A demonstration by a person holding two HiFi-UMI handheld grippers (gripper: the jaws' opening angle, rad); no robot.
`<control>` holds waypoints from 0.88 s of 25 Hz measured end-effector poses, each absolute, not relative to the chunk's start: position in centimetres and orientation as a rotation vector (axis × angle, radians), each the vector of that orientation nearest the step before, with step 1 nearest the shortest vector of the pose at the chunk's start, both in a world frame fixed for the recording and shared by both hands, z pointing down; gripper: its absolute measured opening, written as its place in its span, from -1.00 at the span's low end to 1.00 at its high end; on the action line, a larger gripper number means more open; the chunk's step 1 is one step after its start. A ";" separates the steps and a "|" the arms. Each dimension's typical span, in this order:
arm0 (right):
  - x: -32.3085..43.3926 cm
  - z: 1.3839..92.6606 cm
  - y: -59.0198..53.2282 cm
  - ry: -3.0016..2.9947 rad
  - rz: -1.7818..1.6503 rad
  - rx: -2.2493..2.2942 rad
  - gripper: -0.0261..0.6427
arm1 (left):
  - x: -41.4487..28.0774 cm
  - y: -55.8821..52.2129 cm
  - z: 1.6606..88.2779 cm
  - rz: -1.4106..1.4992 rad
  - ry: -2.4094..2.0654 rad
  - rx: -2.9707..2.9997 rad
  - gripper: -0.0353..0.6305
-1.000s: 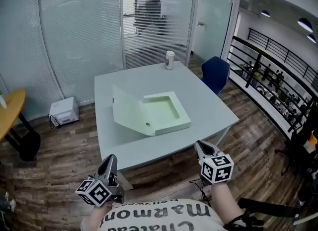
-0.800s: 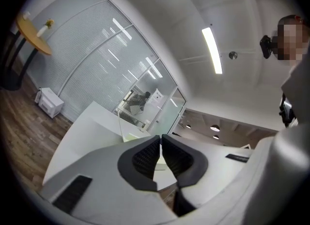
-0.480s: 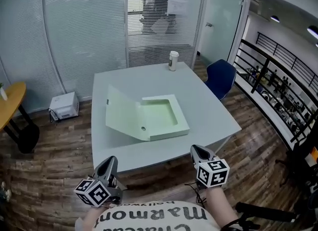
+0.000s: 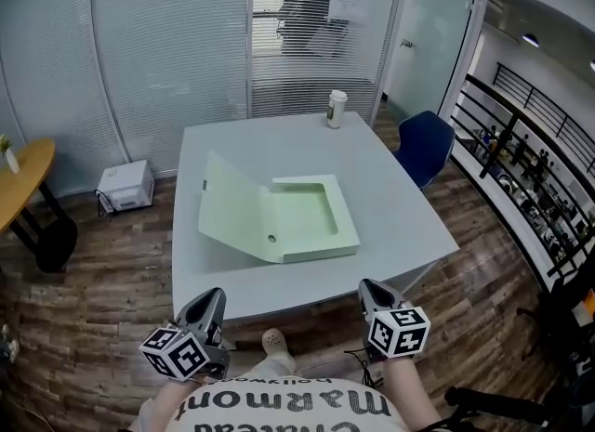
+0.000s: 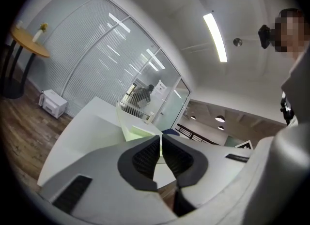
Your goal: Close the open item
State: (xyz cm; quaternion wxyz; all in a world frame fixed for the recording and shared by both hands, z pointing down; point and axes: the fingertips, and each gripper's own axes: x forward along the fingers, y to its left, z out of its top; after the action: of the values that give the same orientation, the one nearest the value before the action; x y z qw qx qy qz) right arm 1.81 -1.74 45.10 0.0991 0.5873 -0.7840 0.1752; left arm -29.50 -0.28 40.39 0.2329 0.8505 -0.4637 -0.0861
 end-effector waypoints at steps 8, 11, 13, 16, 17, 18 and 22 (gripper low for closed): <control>1.7 46.4 -5.0 -2.306 0.594 1.705 -0.92 | -27.5 -5.2 40.8 -0.212 -1.206 2.351 -0.86; 1.6 46.3 -7.4 -2.305 0.586 1.684 -0.92 | -27.3 -7.5 39.7 -0.236 -1.213 2.368 -0.86; 1.5 45.8 -9.5 -2.311 0.569 1.687 -0.92 | -27.6 -9.3 39.1 -0.252 -1.233 2.379 -0.86; 0.9 45.2 -12.2 -2.332 0.554 1.678 -0.92 | -28.6 -11.8 38.8 -0.273 -1.260 2.363 -0.86; 0.7 45.1 -13.0 -2.337 0.554 1.673 -0.92 | -28.9 -12.4 38.7 -0.278 -1.266 2.359 -0.86; 0.6 45.2 -13.8 -2.337 0.558 1.668 -0.92 | -29.1 -13.1 38.7 -0.281 -1.272 2.355 -0.86; -0.5 46.0 -17.1 -2.328 0.594 1.617 -0.92 | -29.6 -15.4 38.3 -0.299 -1.263 2.326 -0.86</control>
State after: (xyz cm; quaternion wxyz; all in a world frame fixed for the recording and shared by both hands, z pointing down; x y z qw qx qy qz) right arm -0.49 -17.10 46.05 0.1226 0.5542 -0.7978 0.2035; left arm -29.59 -15.43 38.32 0.2369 0.8484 -0.4607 -0.1091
